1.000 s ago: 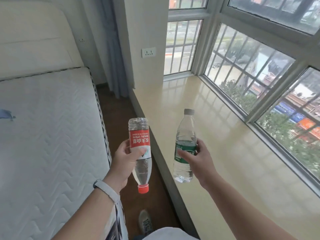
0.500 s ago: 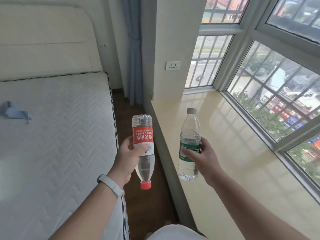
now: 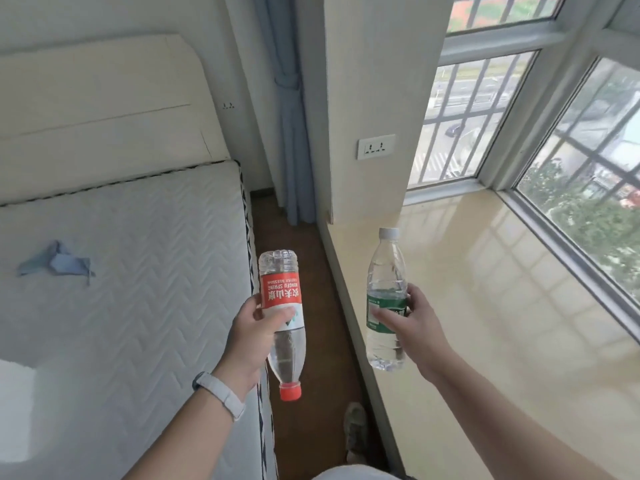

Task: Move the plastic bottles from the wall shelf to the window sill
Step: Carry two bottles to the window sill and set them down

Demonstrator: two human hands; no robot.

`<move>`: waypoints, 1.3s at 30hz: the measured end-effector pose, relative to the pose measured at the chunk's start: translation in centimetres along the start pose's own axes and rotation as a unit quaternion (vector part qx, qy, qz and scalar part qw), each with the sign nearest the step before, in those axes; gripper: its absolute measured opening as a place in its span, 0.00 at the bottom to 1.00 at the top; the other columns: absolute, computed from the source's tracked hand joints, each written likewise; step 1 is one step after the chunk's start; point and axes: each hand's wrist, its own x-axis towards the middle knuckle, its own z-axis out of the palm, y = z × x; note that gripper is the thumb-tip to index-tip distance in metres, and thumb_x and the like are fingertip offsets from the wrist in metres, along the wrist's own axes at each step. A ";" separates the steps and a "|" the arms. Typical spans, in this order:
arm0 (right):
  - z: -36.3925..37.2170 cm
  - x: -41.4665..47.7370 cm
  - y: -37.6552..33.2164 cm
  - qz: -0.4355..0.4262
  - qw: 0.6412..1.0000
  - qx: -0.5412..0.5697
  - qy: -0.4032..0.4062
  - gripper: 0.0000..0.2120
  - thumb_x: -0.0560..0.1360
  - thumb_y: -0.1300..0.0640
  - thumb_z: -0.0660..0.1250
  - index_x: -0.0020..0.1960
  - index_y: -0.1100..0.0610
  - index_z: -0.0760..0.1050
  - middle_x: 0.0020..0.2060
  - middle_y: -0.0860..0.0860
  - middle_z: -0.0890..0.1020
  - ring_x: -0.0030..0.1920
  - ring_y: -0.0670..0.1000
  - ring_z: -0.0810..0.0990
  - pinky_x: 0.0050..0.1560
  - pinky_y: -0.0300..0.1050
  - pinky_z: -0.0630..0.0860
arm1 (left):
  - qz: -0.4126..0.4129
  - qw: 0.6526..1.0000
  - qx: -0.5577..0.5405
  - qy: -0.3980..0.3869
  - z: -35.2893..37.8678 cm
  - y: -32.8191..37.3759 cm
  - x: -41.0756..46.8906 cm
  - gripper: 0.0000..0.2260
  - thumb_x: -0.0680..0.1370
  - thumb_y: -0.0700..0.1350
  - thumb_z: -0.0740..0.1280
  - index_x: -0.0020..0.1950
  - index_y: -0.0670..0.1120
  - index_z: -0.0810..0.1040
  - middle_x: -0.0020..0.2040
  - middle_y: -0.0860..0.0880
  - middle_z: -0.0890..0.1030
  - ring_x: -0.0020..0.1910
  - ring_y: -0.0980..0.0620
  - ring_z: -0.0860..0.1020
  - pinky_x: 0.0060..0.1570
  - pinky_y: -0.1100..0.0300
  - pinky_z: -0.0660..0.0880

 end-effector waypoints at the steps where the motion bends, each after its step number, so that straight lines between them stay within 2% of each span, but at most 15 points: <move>1: -0.4 1.7 -0.6 -0.002 1.000 0.007 0.002 0.20 0.71 0.60 0.77 0.53 0.42 0.73 0.49 0.49 0.83 0.40 0.44 0.85 0.36 0.40 0.81 | 0.003 1.000 0.009 0.003 0.7 1.1 1.6 0.17 0.75 0.50 0.75 0.62 0.55 0.76 0.54 0.50 0.83 0.54 0.47 0.83 0.58 0.43 0.79; 5: -3.0 8.3 -1.5 0.000 0.999 0.020 0.030 0.22 0.69 0.58 0.78 0.58 0.43 0.74 0.49 0.47 0.84 0.45 0.47 0.85 0.48 0.54 0.84 | 0.009 0.999 0.034 -0.011 5.0 4.4 7.2 0.16 0.75 0.49 0.75 0.61 0.55 0.77 0.53 0.51 0.84 0.53 0.48 0.84 0.56 0.46 0.80; 9: -5.2 12.8 -1.9 0.010 0.997 0.056 0.056 0.26 0.64 0.52 0.78 0.60 0.45 0.74 0.49 0.46 0.84 0.46 0.47 0.85 0.52 0.54 0.82 | -0.002 0.998 0.052 -0.043 9.4 6.4 11.5 0.16 0.75 0.48 0.75 0.61 0.54 0.77 0.52 0.51 0.85 0.52 0.49 0.84 0.52 0.50 0.81; 12: -6.2 14.6 -1.6 0.019 0.994 0.078 0.076 0.24 0.66 0.54 0.78 0.58 0.43 0.75 0.49 0.45 0.84 0.46 0.46 0.85 0.54 0.54 0.82 | -0.003 0.995 0.075 -0.066 11.7 7.5 13.8 0.16 0.75 0.48 0.76 0.61 0.54 0.77 0.52 0.52 0.85 0.52 0.49 0.85 0.55 0.46 0.80; 15: -6.9 15.6 -1.7 0.027 0.992 0.078 0.092 0.21 0.68 0.57 0.78 0.55 0.41 0.75 0.48 0.45 0.84 0.44 0.45 0.85 0.54 0.56 0.81 | -0.009 0.993 0.079 -0.082 13.1 8.3 15.2 0.16 0.74 0.47 0.76 0.61 0.53 0.78 0.52 0.51 0.85 0.52 0.48 0.84 0.58 0.43 0.79; 22: -6.7 18.0 -2.5 0.040 0.989 0.085 0.116 0.20 0.68 0.57 0.78 0.54 0.43 0.75 0.46 0.43 0.84 0.43 0.45 0.85 0.53 0.54 0.81 | -0.006 0.991 0.080 -0.106 14.2 10.1 19.2 0.17 0.75 0.45 0.75 0.62 0.52 0.77 0.53 0.50 0.85 0.53 0.48 0.84 0.58 0.45 0.79; 27: -5.5 20.4 -3.5 0.047 0.988 0.067 0.133 0.21 0.69 0.60 0.77 0.55 0.43 0.74 0.49 0.46 0.83 0.42 0.43 0.84 0.47 0.46 0.81 | -0.027 0.988 0.064 -0.138 14.4 10.0 23.2 0.16 0.75 0.45 0.75 0.61 0.51 0.77 0.54 0.49 0.84 0.54 0.48 0.83 0.58 0.47 0.79; 31: -4.1 23.1 -4.0 0.064 0.982 0.053 0.168 0.23 0.69 0.57 0.78 0.59 0.44 0.73 0.50 0.46 0.83 0.42 0.42 0.84 0.50 0.48 0.81 | -0.046 0.983 0.059 -0.165 14.4 10.3 28.0 0.16 0.75 0.43 0.76 0.60 0.50 0.78 0.53 0.48 0.85 0.52 0.47 0.84 0.55 0.48 0.79; 35: -2.8 25.6 -5.3 0.082 0.975 0.049 0.202 0.23 0.68 0.55 0.79 0.57 0.43 0.74 0.51 0.46 0.83 0.44 0.42 0.84 0.51 0.47 0.81 | -0.047 0.973 0.069 -0.213 14.7 11.5 32.8 0.13 0.74 0.41 0.76 0.56 0.50 0.79 0.49 0.46 0.86 0.48 0.47 0.85 0.51 0.50 0.79; 39: -1.5 29.8 -7.6 0.081 0.969 0.019 0.233 0.24 0.67 0.55 0.79 0.58 0.42 0.74 0.51 0.45 0.83 0.43 0.41 0.84 0.48 0.45 0.80 | -0.055 0.961 0.062 -0.263 15.2 12.8 38.3 0.15 0.74 0.42 0.76 0.58 0.50 0.78 0.50 0.45 0.85 0.49 0.46 0.85 0.51 0.49 0.80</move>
